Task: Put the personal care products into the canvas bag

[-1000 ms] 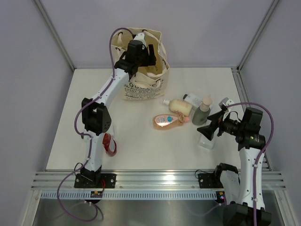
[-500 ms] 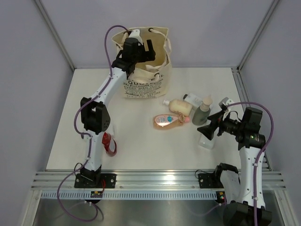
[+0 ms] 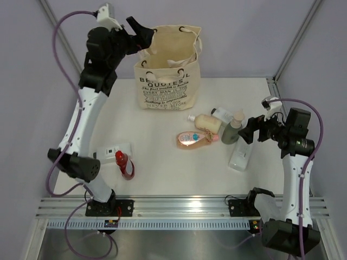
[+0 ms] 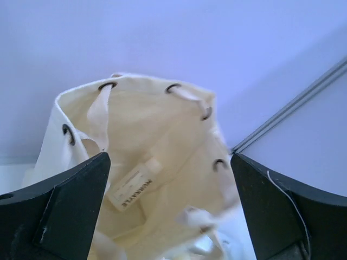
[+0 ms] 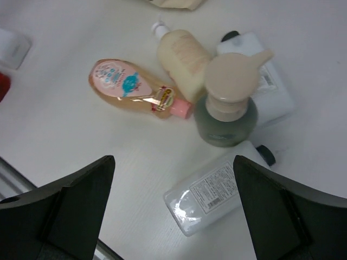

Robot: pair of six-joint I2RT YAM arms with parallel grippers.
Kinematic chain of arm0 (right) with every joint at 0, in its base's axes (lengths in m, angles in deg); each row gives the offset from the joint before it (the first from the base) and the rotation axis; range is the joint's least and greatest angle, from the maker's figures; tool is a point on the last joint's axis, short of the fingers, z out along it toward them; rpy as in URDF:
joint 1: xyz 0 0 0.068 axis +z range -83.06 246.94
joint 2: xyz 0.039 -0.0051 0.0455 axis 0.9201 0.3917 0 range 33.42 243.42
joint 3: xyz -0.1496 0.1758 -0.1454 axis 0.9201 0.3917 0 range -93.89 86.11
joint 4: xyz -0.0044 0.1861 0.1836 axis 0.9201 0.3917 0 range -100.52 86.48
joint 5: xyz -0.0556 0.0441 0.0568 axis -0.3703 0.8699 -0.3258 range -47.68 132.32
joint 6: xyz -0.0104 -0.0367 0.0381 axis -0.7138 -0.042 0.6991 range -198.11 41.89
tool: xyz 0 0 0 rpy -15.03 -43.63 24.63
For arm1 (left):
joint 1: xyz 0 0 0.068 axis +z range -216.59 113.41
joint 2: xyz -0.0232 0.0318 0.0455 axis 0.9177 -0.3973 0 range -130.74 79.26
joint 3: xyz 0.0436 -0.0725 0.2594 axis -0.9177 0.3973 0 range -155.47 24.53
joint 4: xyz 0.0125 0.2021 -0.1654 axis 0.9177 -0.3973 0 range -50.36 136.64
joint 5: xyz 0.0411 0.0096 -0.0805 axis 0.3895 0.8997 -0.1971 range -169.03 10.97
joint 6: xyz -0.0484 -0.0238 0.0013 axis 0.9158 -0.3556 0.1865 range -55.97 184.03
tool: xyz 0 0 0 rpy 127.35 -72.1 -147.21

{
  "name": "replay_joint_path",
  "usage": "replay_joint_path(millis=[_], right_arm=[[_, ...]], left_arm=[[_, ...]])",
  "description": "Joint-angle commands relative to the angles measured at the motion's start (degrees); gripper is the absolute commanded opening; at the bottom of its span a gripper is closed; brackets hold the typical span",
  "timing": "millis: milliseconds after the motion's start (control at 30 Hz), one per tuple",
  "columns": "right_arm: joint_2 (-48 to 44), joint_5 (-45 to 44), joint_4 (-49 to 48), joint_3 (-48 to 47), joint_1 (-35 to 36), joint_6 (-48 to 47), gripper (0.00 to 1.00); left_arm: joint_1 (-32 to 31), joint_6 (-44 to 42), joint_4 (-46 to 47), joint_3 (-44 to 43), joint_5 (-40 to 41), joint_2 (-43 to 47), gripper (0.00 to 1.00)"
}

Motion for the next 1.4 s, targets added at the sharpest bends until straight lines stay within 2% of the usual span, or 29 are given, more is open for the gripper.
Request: replay_joint_path(millis=[0, 67, 133, 167, 267, 300, 333, 433, 500, 767, 967, 1100, 1200, 1367], right_arm=[[2.78, -16.32, -0.17, -3.71, 0.14, 9.16, 1.00], [3.57, -17.73, -2.18, -3.37, 0.32, 13.97, 1.00], [3.49, -19.75, -6.31, -1.70, 1.90, 18.91, 0.99], [3.31, -24.28, -7.54, -1.00, 3.12, 23.28, 1.00], [1.82, -31.96, -12.46, 3.39, 11.11, 27.36, 1.00], [1.21, -33.37, -15.61, 6.19, 14.53, 28.41, 1.00], [0.50, -33.90, -17.47, 7.52, 15.52, 29.29, 0.99], [1.28, -35.22, -24.06, 11.13, 18.68, 32.37, 1.00], [3.21, -39.43, -25.74, 11.40, 19.48, 35.53, 0.99], [11.74, -51.48, -31.18, 11.14, 22.91, 42.57, 1.00], [18.33, -58.25, -34.10, 9.82, 23.09, 47.05, 0.97], [19.75, -55.19, -34.80, 10.96, 23.09, 47.58, 0.91], [17.82, -52.72, -35.85, 12.19, 23.09, 46.45, 0.82], [18.07, -55.44, -37.25, 12.54, 23.17, 43.72, 0.81]], left_arm=[[-0.04, 2.96, 3.17, 8.24, -4.13, 14.53, 0.99], [0.05, 2.08, 1.60, 13.54, -4.49, 22.77, 0.99], [0.14, -0.29, 0.36, 22.85, -4.23, 28.94, 0.99], [0.14, -1.08, -0.08, 26.45, -3.88, 35.76, 0.99], [0.32, -4.16, -1.13, 41.21, -2.21, 46.78, 0.99], [0.32, -5.12, -1.58, 44.55, -0.55, 53.86, 0.99], [0.40, -5.40, -2.36, 50.59, 0.68, 57.24, 0.99], [0.40, -5.75, -7.88, 59.49, 4.81, 68.50, 0.99], [0.32, -5.05, -10.18, 62.68, 6.84, 74.73, 0.99], [0.32, 2.49, -20.03, 75.24, 7.55, 85.39, 0.99], [0.32, 8.57, -23.29, 79.65, 7.20, 91.36, 0.99], [0.40, 8.93, -25.75, 80.62, 8.51, 93.31, 0.99], [0.40, 8.84, -27.33, 80.54, 8.69, 93.57, 0.99], [0.40, 8.66, -27.77, 80.45, 8.87, 94.10, 0.99]])
